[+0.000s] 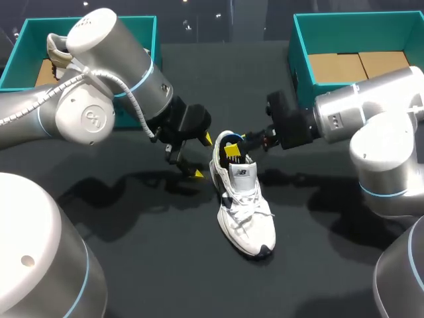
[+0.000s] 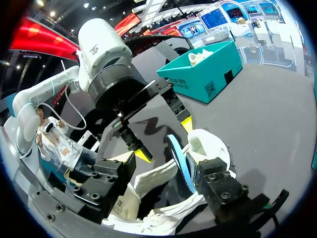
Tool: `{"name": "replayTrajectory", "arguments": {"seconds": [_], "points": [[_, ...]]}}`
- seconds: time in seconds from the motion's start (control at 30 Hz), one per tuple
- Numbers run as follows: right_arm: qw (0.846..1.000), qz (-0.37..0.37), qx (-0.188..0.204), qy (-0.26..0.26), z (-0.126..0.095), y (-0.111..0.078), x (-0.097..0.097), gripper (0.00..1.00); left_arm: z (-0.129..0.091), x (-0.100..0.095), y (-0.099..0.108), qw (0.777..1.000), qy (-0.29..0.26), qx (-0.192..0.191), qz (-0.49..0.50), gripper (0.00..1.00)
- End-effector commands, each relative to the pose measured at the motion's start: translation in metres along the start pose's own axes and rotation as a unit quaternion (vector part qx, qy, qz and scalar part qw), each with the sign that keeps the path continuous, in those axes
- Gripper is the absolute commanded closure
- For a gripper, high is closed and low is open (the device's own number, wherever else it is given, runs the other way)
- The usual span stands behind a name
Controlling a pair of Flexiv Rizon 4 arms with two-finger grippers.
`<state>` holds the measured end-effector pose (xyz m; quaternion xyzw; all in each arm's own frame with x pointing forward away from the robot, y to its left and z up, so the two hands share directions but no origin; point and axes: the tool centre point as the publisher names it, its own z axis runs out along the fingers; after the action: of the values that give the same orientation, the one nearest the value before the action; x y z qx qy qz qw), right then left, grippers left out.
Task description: Take the shoe out of the shoebox, open the shoe tongue, remove and reinsert the insole, then place the shoe into the shoebox
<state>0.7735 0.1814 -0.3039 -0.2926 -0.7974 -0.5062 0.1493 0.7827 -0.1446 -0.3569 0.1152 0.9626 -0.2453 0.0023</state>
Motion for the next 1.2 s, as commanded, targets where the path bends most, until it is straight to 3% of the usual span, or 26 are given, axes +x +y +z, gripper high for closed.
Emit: {"name": "replayTrajectory", "arguments": {"seconds": [0.03,0.23,0.4,0.5,0.53,0.9,1.2], "points": [[1.0,0.009,0.006,-0.009,-0.013,0.0,-0.004,0.35,-0.015,0.007,0.006,1.0,-0.003,-0.007,0.005,0.0],[0.999,0.031,0.027,-0.021,-0.025,0.003,-0.014,0.36,-0.034,0.01,0.016,1.0,-0.005,-0.019,0.013,0.0],[0.997,0.061,0.05,-0.001,-0.038,0.007,-0.027,0.39,-0.049,0.008,0.028,0.999,-0.003,-0.029,0.02,0.0],[0.994,0.081,0.075,0.007,-0.044,0.009,-0.035,0.42,-0.06,0.009,0.037,0.999,0.001,-0.034,0.021,0.0],[0.993,0.089,0.081,0.012,-0.046,0.01,-0.037,0.48,-0.063,0.009,0.04,0.999,0.002,-0.035,0.022,0.0],[0.958,0.176,0.224,-0.023,-0.059,0.024,-0.047,0.49,-0.105,0.006,0.078,0.998,0.032,-0.045,0.034,0.0],[0.926,0.228,0.287,-0.091,-0.062,0.031,-0.029,0.53,-0.137,-0.002,0.104,0.994,0.063,-0.05,0.073,0.0]]}}
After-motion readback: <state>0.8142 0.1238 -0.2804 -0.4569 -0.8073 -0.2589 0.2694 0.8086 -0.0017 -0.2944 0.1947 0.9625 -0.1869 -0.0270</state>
